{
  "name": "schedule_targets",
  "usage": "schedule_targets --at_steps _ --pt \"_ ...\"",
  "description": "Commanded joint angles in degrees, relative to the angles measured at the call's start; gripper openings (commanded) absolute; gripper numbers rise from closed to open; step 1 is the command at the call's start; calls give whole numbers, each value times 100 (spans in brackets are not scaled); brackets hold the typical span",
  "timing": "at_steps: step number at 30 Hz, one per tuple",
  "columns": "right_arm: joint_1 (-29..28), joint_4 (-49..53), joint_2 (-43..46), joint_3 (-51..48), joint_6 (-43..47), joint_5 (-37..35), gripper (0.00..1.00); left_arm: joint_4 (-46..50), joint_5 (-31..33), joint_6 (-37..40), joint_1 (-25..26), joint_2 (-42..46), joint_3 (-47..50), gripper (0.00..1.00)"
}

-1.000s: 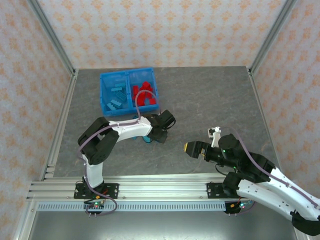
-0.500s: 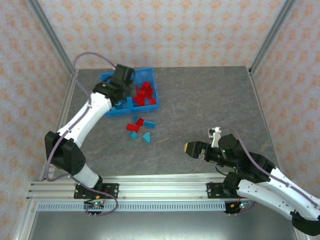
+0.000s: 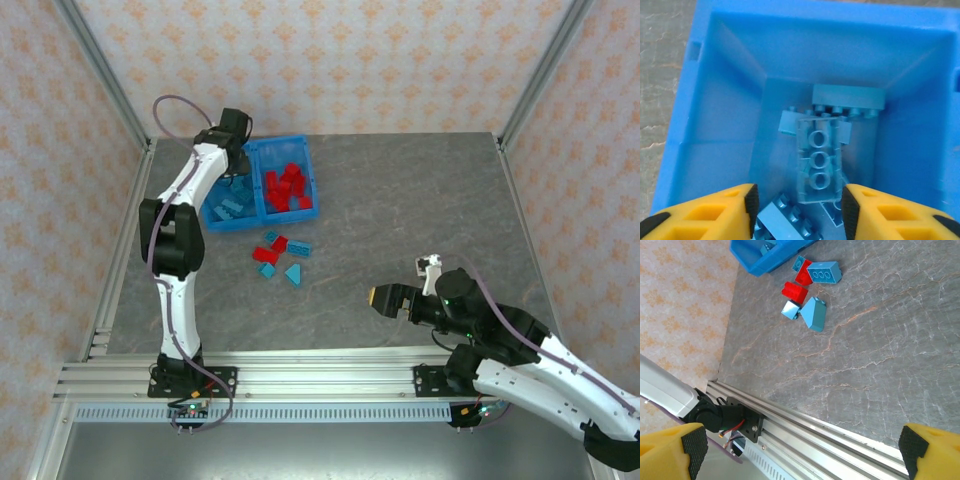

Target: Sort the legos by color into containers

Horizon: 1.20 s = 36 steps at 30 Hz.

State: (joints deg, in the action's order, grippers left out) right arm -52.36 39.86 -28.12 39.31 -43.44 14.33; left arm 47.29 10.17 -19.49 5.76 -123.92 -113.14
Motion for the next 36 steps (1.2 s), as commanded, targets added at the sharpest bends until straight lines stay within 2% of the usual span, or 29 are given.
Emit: schedule_targets --at_steps 1,5,8,10,13,16,21,23,26,28,30,32,36 --pt "-37 17 -81 96 95 -115 99 357 636 6 24 167 -350 55" --pt "-37 39 -240 191 184 -122 99 263 332 -138 90 644 24 55" --pt "-33 -29 -346 182 217 -145 99 -30 11 -467 258 1728 936 55" --pt "-38 -116 -394 148 197 -116 99 -432 -278 -792 455 2724 1891 56" --pt "-37 -236 -381 87 143 -32 99 -1021 -406 -1072 1007 4180 3439 57" --pt "-30 -226 -388 88 157 6 99 -1175 -400 -1317 1704 5324 4590 57" --pt "-38 -270 -418 26 142 -7 99 -1330 -688 -1835 2663 6407 5931 57" --pt "-37 -319 -427 -43 47 8 99 -1491 -651 -2028 3061 6502 6312 58" --pt "-34 -391 -401 -161 -100 44 99 -1992 -710 -2198 3541 6187 6695 58" --pt "-33 -394 -374 -228 -170 39 99 -2185 -924 -2151 3697 5536 6634 60" --pt "-36 -321 -353 -241 -207 57 99 -2167 -712 -1919 3900 4863 6384 65" --pt "-38 -240 -322 -255 -256 99 99 -2095 -435 -1797 3983 4315 6145 68" --pt "-38 -130 -106 -367 -357 180 99 -2135 -334 -1760 3981 3471 5814 69"
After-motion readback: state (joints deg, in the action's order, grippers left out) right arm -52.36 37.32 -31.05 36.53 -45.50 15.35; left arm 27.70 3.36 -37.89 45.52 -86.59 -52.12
